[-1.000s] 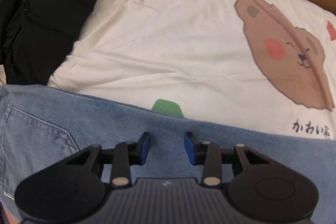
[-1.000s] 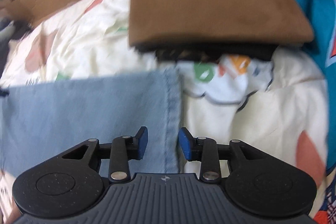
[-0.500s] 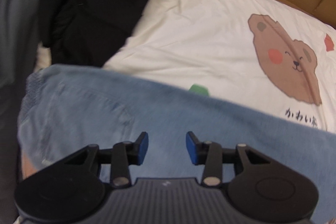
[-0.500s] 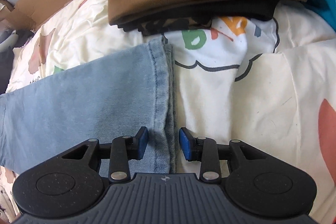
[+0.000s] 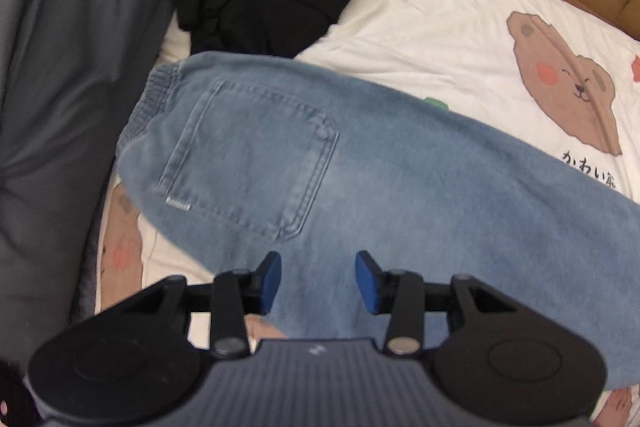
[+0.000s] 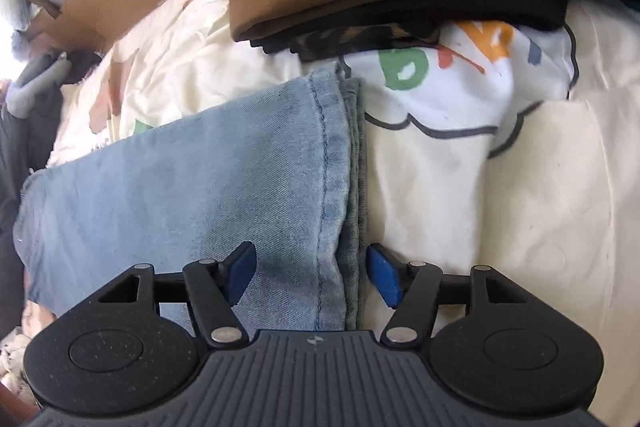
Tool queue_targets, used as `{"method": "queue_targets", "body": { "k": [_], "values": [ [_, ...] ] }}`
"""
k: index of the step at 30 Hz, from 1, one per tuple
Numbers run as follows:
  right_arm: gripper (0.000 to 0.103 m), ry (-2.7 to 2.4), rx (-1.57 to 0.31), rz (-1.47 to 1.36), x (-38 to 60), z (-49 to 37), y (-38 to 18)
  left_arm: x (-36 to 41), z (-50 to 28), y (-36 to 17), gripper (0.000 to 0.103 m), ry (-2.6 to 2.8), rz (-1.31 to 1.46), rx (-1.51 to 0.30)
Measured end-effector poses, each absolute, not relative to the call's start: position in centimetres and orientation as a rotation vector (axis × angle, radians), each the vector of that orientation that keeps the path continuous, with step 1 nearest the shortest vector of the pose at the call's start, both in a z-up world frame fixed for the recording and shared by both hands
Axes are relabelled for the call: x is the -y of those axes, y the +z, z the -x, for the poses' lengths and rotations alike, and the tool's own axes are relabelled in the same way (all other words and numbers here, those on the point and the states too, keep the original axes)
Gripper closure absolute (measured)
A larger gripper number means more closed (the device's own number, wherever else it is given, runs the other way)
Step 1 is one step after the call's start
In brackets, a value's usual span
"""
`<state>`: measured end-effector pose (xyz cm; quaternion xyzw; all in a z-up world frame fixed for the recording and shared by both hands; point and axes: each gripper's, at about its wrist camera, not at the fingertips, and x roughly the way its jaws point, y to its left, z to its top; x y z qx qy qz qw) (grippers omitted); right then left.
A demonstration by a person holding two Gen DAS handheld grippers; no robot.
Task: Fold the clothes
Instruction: 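Pinch the folded light-blue jeans hem with the right gripper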
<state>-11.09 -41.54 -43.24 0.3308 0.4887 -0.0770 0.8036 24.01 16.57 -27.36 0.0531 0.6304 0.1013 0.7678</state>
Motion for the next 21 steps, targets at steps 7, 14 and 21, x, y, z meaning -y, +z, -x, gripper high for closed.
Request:
{"method": "queue_targets", "body": {
  "k": [7,14,21],
  "values": [
    [0.056,-0.166,-0.993,-0.822,42.9,12.4,-43.5,-17.0,-22.2,-26.8,0.058,0.252,-0.098,-1.373],
    [0.056,-0.100,-0.925,-0.926,44.6,13.4,-44.2,-16.7,-21.4,-26.9,0.058,0.269,-0.126,-1.399],
    [0.056,-0.128,-0.915,-0.929,44.9,12.4,-45.2,-17.0,-20.5,-26.2,0.052,0.241,-0.187,-1.417]
  ]
}}
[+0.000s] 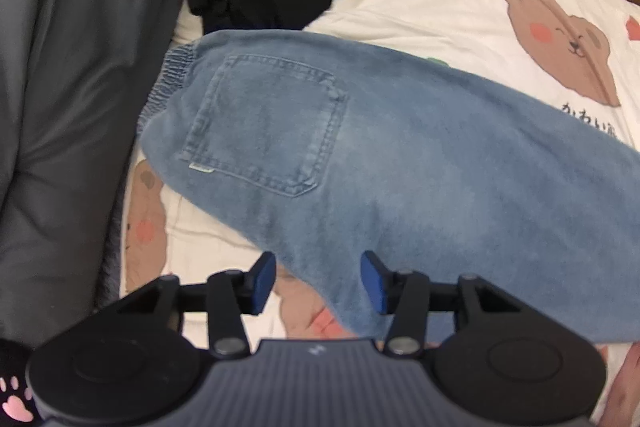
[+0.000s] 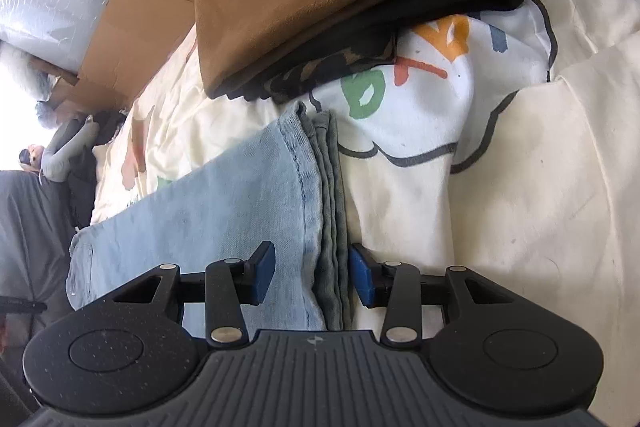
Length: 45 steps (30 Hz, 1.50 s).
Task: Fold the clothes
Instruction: 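Pinch the folded light-blue jeans hem with the right gripper, then lift the pinched jeans hem upward with the right gripper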
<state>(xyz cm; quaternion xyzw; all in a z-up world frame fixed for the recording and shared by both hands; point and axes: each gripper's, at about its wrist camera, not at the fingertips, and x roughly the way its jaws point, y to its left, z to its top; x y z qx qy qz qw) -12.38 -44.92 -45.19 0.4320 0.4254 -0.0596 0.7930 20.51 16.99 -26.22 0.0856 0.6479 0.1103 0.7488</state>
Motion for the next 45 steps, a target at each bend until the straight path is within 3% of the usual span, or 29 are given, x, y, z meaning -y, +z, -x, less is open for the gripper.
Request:
{"method": "queue_targets", "body": {
  "k": [18,29,36,45],
  "values": [
    [0.056,0.092,-0.900,-0.995,43.8,11.1,-42.8,-16.1,-20.8,-27.2,0.052,0.251,-0.108,-1.410],
    [0.056,0.027,-0.958,-0.984,45.2,11.2,-45.6,-16.4,-20.6,-27.5,0.052,0.268,-0.112,-1.423],
    [0.078,0.071,-0.997,-1.055,46.1,10.9,-48.0,-16.4,-20.3,-27.8,0.052,0.275,-0.105,-1.428],
    [0.078,0.123,-1.050,-1.067,44.8,8.9,-48.5,-16.2,-20.2,-27.8,0.052,0.280,-0.112,-1.429]
  ]
}}
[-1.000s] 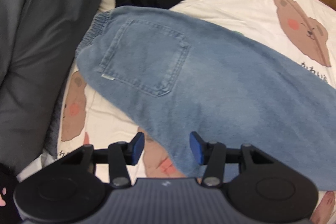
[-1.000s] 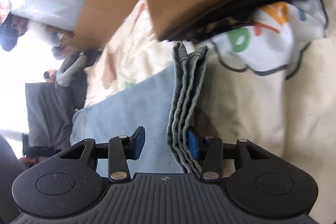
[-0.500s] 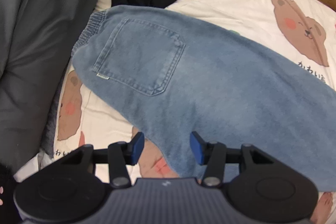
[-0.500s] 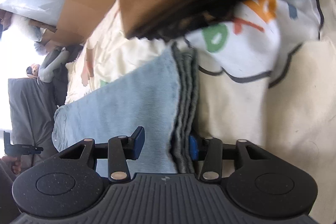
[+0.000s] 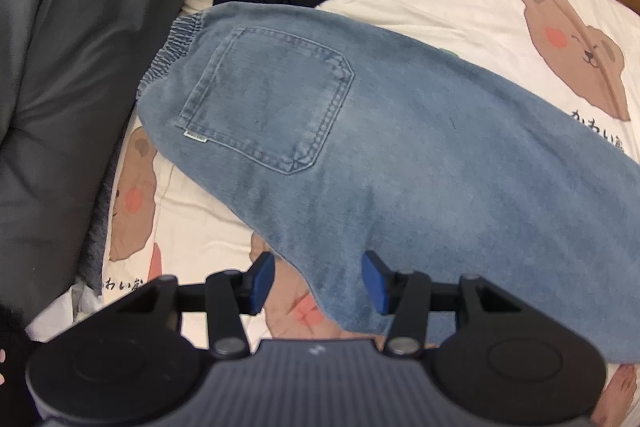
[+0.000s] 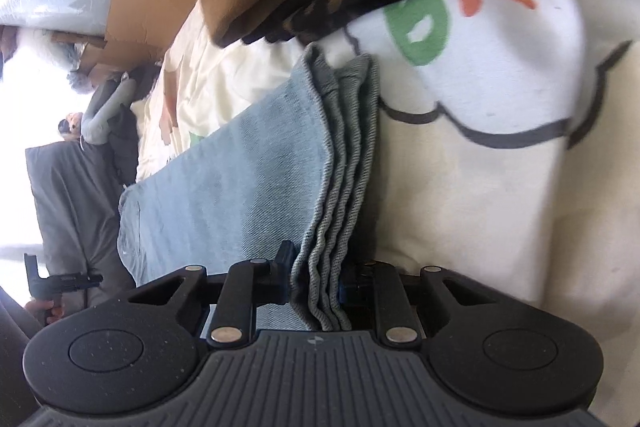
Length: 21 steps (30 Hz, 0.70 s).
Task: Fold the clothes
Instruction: 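Lift the pinched jeans hem upward with the right gripper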
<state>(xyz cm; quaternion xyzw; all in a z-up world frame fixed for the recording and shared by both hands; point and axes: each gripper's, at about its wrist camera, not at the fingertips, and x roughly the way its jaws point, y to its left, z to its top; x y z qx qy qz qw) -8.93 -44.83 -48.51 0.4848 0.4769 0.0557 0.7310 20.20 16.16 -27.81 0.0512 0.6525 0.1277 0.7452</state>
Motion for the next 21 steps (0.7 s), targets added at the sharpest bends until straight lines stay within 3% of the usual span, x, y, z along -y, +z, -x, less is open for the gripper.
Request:
{"method": "queue_targets", "body": {
  "k": [2,5,11,21],
  "values": [
    [0.090,0.137,-1.060,-1.024,44.6,8.9,-48.0,-16.2,-20.2,-27.8,0.052,0.281,-0.107,-1.424],
    [0.094,0.180,-1.059,-0.969,44.6,9.1,-46.8,-16.1,-20.2,-27.7,0.052,0.273,-0.105,-1.421],
    [0.093,0.259,-1.053,-0.991,45.5,9.6,-45.7,-16.1,-20.1,-28.1,0.052,0.257,-0.114,-1.428],
    [0.083,0.248,-1.121,-1.009,44.2,7.7,-47.8,-16.7,-20.3,-28.4,0.051,0.270,-0.067,-1.420]
  ]
}}
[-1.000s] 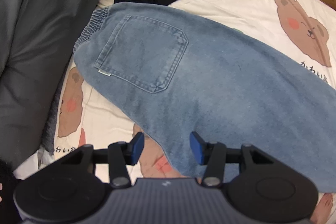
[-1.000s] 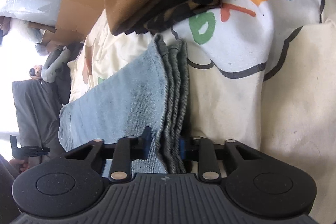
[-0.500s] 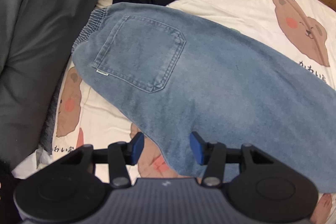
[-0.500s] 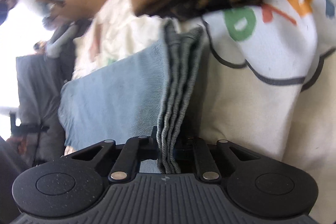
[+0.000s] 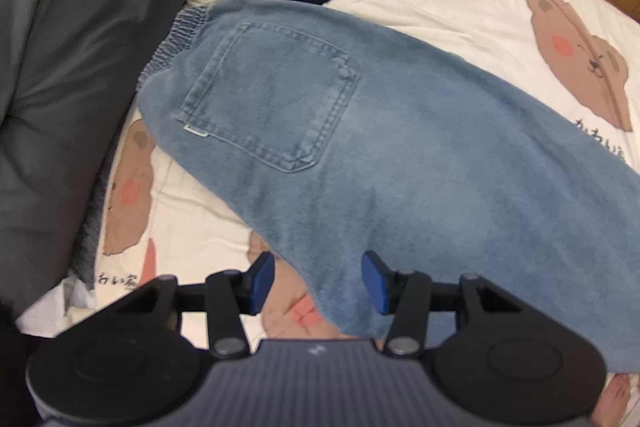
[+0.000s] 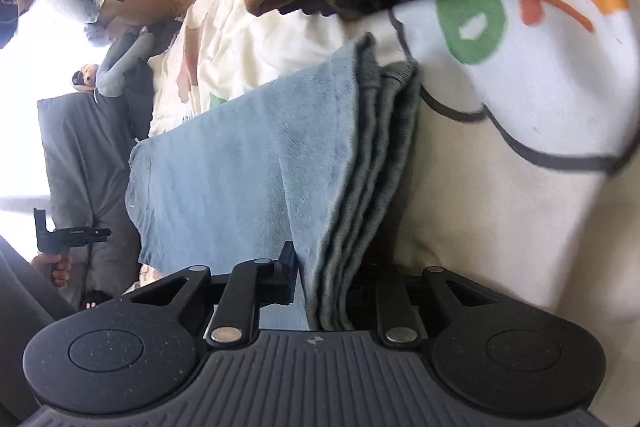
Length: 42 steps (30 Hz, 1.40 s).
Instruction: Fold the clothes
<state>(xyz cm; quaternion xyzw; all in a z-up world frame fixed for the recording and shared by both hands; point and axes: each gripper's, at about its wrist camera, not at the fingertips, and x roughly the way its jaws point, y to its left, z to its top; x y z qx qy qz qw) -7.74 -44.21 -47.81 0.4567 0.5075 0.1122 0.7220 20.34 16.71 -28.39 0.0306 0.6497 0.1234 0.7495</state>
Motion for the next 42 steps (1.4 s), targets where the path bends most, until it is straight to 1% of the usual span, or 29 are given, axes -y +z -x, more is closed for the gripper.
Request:
{"method": "queue_targets", "body": {
  "k": [3,4,5,9,14,20,24,28,35,42],
  "values": [
    [0.084,0.233,-1.118,-0.982,43.3,7.2,-47.6,-16.2,-20.3,-29.1,0.051,0.239,-0.043,-1.423],
    [0.087,0.228,-1.121,-0.967,43.0,7.1,-47.4,-16.0,-20.3,-29.5,0.051,0.229,-0.041,-1.427],
    [0.095,0.229,-1.128,-0.958,42.9,7.0,-47.2,-15.9,-20.2,-29.9,0.051,0.221,-0.040,-1.431],
    [0.096,0.278,-1.101,-0.911,42.9,7.2,-44.3,-16.1,-19.9,-31.5,0.051,0.207,-0.005,-1.437],
    [0.096,0.288,-1.061,-0.875,43.1,7.4,-39.2,-17.9,-18.3,-33.8,0.051,0.211,0.046,-1.445],
    [0.096,0.351,-1.047,-0.853,42.5,6.5,-34.0,-20.9,-16.0,-34.3,0.051,0.248,0.101,-1.435],
    [0.097,0.341,-1.034,-0.855,43.2,6.4,-32.0,-22.5,-15.1,-33.6,0.051,0.273,0.110,-1.428],
    [0.097,0.343,-1.062,-0.840,44.2,6.7,-31.2,-23.4,-15.1,-32.9,0.051,0.286,0.128,-1.405],
    [0.097,0.268,-1.068,-0.810,47.6,8.2,-28.8,-22.2,-16.3,-32.0,0.051,0.133,0.132,-1.334],
    [0.096,0.223,-1.101,-0.749,48.9,8.3,-25.1,-19.1,-17.9,-33.6,0.051,-0.030,0.130,-1.339]
  ]
}}
